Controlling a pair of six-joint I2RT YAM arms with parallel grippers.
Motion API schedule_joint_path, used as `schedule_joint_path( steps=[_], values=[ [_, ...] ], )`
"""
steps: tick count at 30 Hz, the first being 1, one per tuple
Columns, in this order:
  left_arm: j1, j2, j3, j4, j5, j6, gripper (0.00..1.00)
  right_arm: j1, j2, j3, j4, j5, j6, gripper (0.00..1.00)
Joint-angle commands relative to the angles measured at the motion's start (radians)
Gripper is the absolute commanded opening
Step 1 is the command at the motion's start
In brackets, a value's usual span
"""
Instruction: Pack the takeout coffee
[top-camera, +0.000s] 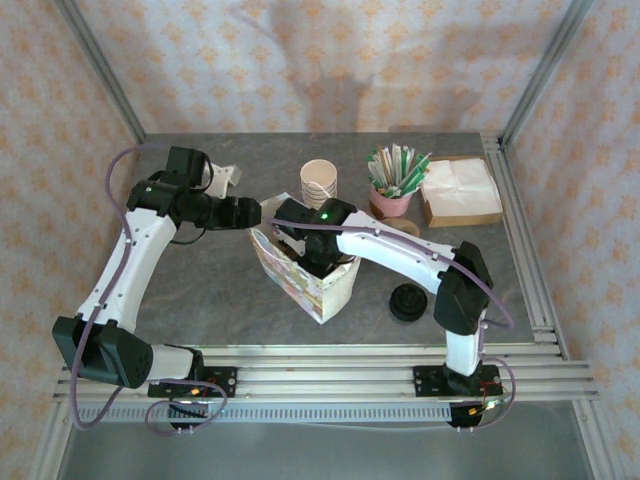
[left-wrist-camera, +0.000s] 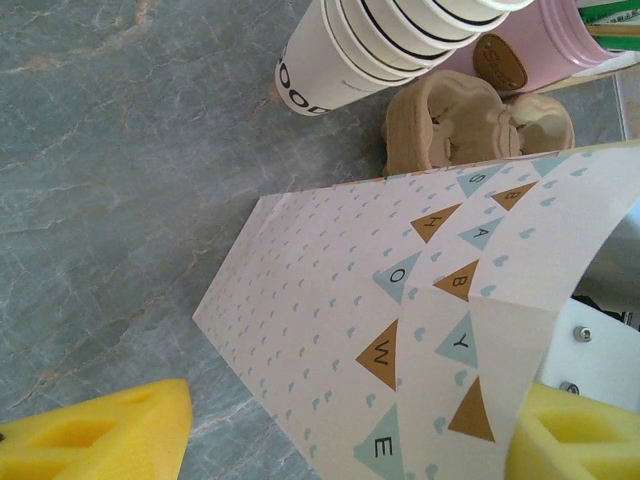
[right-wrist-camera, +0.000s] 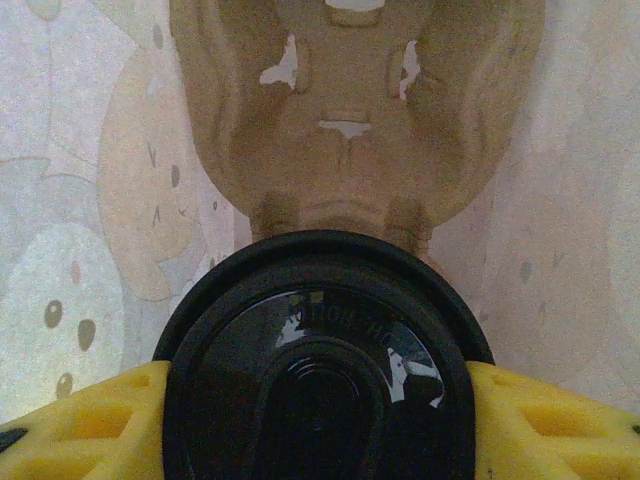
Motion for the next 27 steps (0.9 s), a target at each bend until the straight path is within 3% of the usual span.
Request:
schedule_joint_path(
  steps=[1,11,22,27],
  values=[
    [-0.006,0.001,0.013,-0.029,-0.029,0.016,0.70,0.001,0.013,-0.053,-0.046,-0.020,0.012,0.38],
    [-0.011,0.003,0.015,-0.025,-0.024,0.015,0.70,-0.001,0.049,-0.034,-0.084,-0.021,-0.001,0.38],
    [-0.015,0.002,0.015,-0.023,-0.024,0.017,0.70,-0.015,0.116,0.128,-0.271,-0.020,0.020,0.38],
    [-0.016,0.005,0.012,-0.025,-0.029,0.018,0.70,-0.015,0.110,0.101,-0.245,-0.018,0.028,0.37]
  ],
)
